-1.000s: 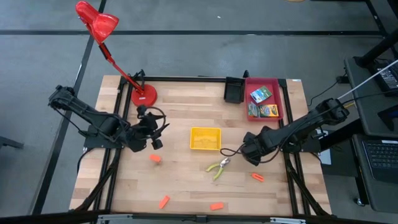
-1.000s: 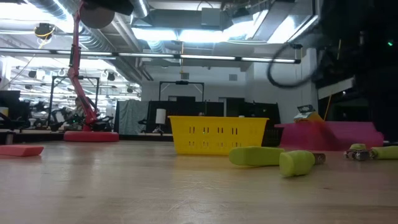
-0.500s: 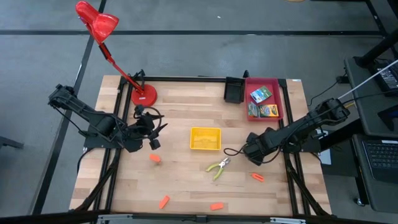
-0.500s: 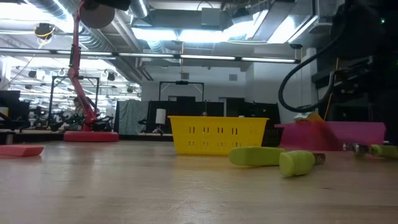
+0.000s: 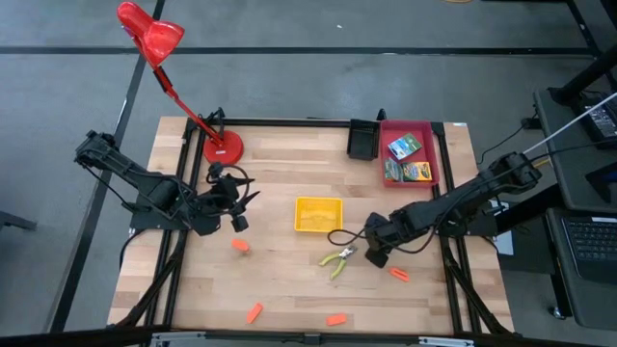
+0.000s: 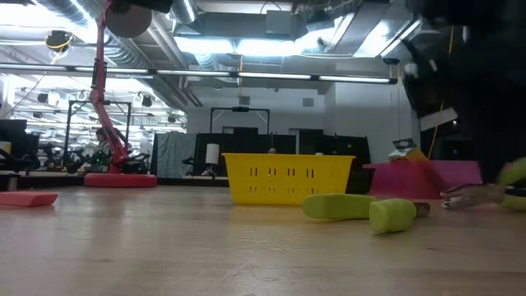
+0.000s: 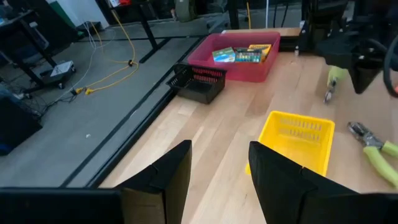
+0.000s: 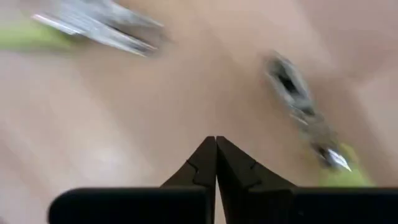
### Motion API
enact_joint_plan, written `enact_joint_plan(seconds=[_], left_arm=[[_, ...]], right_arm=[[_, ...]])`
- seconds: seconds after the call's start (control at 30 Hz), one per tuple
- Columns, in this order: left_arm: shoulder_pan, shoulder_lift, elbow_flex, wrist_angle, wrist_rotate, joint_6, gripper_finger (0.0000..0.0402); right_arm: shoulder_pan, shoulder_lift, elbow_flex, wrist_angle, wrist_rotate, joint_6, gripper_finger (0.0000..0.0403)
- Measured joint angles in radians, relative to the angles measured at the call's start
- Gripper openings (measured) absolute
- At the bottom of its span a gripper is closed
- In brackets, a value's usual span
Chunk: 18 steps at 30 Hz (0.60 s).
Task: Pick & Place School Supplies
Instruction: Put the right green pliers into the black bin
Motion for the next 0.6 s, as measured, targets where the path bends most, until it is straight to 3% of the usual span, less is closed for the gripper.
enact_joint_plan(seconds=[0.33,0.6], left_arm=[[-0.013,0.0,0.0,-0.002,0.0,-0.036,0.0159],[-0.013,0.0,0.0,-0.002,0.0,-0.035,0.0159]], right_arm=[[0.001,0.0,0.076,-0.115,0.085,0.01,0.0039],[0.038,0.0,0.076,-0.174,0.042,0.093,0.0157]])
